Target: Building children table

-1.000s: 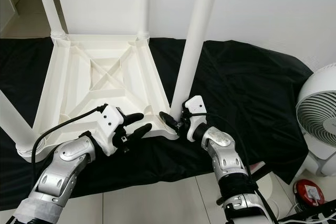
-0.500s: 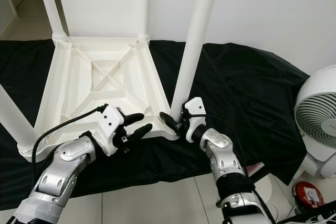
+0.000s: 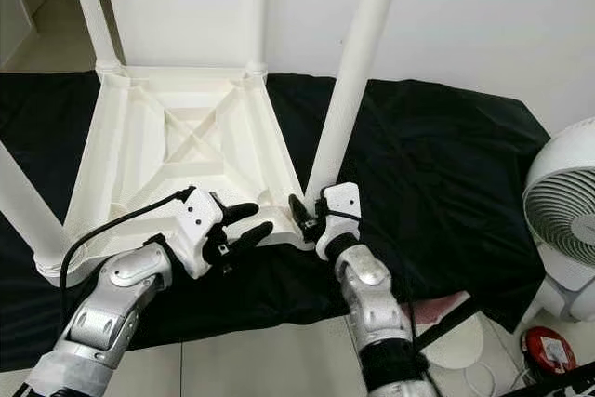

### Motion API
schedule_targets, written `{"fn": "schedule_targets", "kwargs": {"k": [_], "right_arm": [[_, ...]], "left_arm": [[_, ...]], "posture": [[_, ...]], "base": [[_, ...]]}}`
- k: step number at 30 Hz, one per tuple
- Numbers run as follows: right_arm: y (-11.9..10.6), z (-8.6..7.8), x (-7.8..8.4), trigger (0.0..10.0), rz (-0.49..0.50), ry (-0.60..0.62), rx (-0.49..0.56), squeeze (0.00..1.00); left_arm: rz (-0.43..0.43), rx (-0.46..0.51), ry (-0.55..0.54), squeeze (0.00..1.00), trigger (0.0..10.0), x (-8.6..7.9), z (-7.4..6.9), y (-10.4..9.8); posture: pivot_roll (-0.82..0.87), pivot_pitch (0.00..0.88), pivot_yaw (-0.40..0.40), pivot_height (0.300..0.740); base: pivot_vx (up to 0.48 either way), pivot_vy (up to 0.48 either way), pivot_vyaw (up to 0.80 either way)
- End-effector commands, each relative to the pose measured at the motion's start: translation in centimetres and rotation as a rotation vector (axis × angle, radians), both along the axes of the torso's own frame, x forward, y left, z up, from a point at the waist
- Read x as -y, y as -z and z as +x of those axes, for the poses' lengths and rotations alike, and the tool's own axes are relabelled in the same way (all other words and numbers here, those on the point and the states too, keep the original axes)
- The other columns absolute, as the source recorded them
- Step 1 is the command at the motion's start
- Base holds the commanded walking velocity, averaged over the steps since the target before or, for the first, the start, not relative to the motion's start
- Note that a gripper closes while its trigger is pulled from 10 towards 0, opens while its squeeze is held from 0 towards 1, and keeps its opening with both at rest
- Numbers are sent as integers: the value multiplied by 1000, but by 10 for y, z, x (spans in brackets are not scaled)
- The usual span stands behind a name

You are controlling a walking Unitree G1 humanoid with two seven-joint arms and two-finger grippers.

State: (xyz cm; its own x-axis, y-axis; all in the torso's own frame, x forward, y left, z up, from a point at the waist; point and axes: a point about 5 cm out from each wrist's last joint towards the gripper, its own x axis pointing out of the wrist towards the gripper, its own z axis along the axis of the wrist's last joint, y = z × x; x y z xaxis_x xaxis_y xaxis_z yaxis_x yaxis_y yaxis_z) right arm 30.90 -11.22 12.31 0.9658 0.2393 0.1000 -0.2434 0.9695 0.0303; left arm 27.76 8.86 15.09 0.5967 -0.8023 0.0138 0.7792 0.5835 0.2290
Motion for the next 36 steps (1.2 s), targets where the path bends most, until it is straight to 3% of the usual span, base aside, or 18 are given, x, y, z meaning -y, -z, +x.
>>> {"fn": "schedule_targets", "kwargs": {"k": [1, 5, 19, 20, 30, 31, 32, 36], "right_arm": [[5, -4, 4, 10000, -14, 108, -25, 0], [2, -7, -5, 10000, -1, 123, -25, 0], [-1, -10, -6, 10000, -29, 114, -31, 0], [-1, -10, -5, 10000, -31, 113, -31, 1000], [-9, -10, 6, 10000, -7, 27, 3, 1000], [-10, -11, 7, 10000, -7, 21, 3, 902], [-9, -13, 8, 10000, -26, -42, -2, 0], [-7, -19, 15, 10000, -91, -214, -17, 0]], "left_arm": [[1, -1, -20, 0, 10000, 2, 2, 2], [1, 0, -12, 0, 10000, 3, 2, 1], [3, -3, -8, 0, 10000, 4, 2, 2], [2, -3, -9, 0, 10000, 4, 2, 2], [-3, -6, -14, 0, 10000, 4, 1, 3], [-3, -7, -14, 0, 10000, 4, 1, 3], [-3, -7, -13, 0, 10000, 5, 0, 3], [-4, -7, -9, 0, 10000, 4, 0, 4]], "posture": [[74, 0, -95, 740], [72, 0, -93, 740], [68, 0, -93, 740], [70, 0, -95, 740], [67, 0, -101, 740], [67, 0, -101, 740], [65, 0, -101, 740], [62, 3, -99, 740]], "base": [[0, 0, 0], [0, 0, 0], [0, 0, 0], [0, 0, 0], [0, 0, 0], [0, 0, 0], [0, 0, 0], [0, 0, 0]]}}
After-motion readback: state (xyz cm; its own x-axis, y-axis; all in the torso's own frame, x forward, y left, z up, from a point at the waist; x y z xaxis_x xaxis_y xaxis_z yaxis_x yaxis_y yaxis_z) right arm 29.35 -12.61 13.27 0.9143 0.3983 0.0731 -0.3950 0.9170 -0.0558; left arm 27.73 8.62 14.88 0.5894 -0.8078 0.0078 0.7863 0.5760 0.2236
